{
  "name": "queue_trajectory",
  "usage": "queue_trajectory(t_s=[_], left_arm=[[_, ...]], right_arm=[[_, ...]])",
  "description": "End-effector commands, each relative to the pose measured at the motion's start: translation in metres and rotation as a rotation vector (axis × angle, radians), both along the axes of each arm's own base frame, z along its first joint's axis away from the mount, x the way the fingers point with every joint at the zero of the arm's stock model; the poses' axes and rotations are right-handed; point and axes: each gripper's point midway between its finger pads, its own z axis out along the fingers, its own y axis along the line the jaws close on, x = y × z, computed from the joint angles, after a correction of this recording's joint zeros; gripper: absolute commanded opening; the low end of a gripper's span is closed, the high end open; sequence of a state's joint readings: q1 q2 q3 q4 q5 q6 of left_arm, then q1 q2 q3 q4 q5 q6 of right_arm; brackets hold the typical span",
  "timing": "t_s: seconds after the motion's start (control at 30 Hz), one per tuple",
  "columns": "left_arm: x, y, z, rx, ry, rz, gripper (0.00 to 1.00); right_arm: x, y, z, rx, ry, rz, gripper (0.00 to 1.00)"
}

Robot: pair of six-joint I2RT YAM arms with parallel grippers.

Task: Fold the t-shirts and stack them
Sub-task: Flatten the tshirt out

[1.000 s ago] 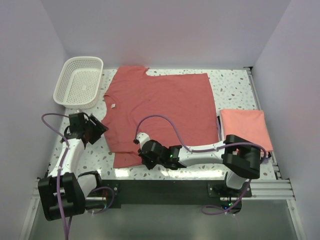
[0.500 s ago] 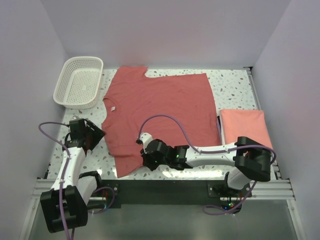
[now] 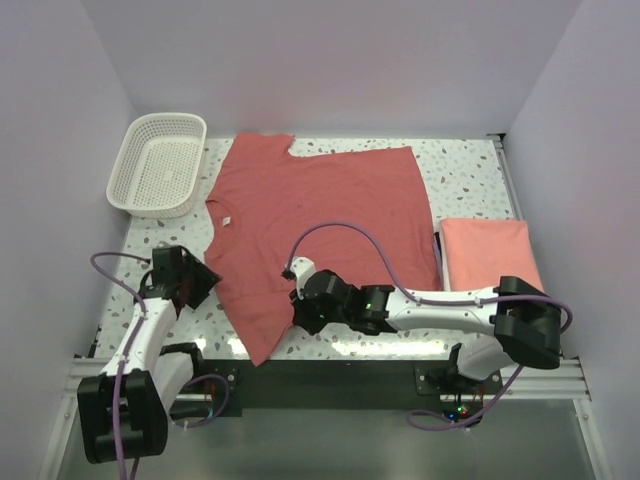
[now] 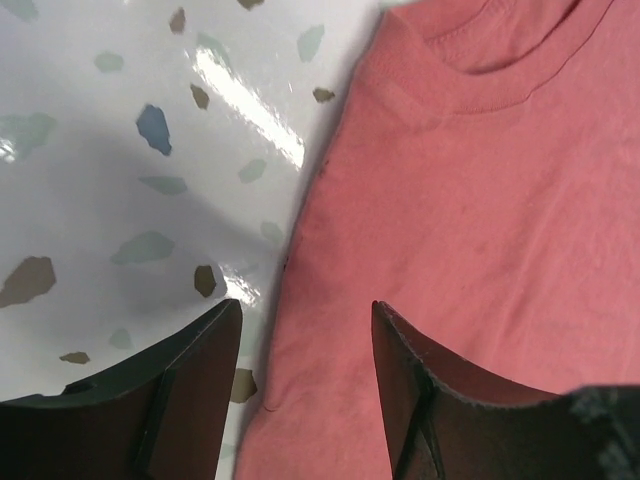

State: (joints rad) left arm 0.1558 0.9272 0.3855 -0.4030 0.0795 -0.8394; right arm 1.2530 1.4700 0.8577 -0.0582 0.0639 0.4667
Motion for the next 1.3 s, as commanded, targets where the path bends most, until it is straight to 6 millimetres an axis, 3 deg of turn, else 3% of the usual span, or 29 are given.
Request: queue_trajectory(t_s=[0.0,0.23,0.37,0.73,1.07,1.27], left_arm=[[0.003,-0.013,-0.001,-0.012,-0.017,0.001,0.59],[-0.015,-0.02,-0.011,0.007,0.018,0.044,0.52],[-0.023,-0.013,-0.011,0.035,0.023,0.074,0.5],[-0.031,-0.027,-0.026,-0.016,0.042,0.017,0.41],[-0.031,-0.031,-0.024,-0.029,0.029,-0.003,0.39],[-0.031,-0.038,-0.023,-0.06,0.021,-0.023,0.21]], right_arm=[[0.001,-0.002,0.004,-0.015,-0.004,0.013,0.02],[0.005,-0.007,-0.002,-0.048,0.01,-0.005,0.08],[0.009,-0.01,-0.001,-0.05,0.02,-0.024,0.09],[0.014,-0.001,-0.008,-0.045,0.06,-0.026,0.09],[0.023,0.001,-0.01,-0.039,0.07,-0.044,0.09],[0.026,0.002,-0.01,-0.023,0.092,-0.043,0.09]])
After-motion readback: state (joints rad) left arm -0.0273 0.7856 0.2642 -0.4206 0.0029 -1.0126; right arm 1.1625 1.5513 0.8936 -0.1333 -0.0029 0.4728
